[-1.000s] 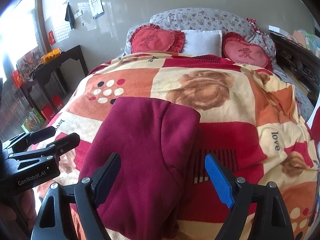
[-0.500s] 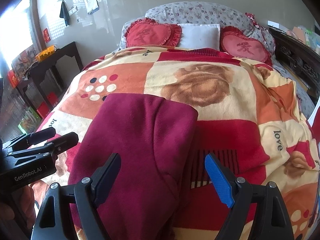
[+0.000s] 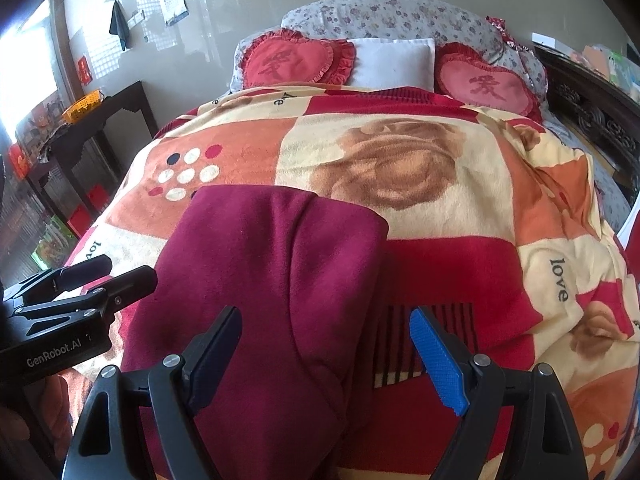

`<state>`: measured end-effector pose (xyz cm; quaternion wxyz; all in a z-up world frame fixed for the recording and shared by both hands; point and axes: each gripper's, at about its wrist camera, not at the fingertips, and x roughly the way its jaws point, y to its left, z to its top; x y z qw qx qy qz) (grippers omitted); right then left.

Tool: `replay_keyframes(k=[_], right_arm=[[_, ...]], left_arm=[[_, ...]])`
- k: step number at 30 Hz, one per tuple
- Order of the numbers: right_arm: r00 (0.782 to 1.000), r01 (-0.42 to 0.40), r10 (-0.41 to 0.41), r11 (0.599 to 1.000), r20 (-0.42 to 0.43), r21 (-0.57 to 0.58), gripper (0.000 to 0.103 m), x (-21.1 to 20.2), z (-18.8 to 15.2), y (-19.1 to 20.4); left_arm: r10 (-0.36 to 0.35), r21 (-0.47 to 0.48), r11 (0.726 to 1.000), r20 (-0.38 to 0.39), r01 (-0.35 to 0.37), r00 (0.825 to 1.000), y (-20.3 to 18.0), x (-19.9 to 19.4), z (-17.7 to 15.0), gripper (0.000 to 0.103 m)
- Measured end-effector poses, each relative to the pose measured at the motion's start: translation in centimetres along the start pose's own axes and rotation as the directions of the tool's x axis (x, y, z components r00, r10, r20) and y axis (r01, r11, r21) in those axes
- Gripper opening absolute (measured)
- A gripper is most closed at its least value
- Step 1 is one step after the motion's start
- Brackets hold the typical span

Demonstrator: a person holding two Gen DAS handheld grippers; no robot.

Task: Fold small clothes

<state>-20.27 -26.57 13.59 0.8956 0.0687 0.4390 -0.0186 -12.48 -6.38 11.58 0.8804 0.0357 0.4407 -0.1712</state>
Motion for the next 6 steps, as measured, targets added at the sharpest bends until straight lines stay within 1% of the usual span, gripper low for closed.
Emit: replay_keyframes(k=[6], right_arm=[[1.0,-0.006,0.006,1.0,-0.008,0.009,0.084,0.5,-0.12,-0.35]], left_arm=[[-0.011,-0.021,1.0,0.003,0.012,1.0,0.49,0.37,0.04,0.076]])
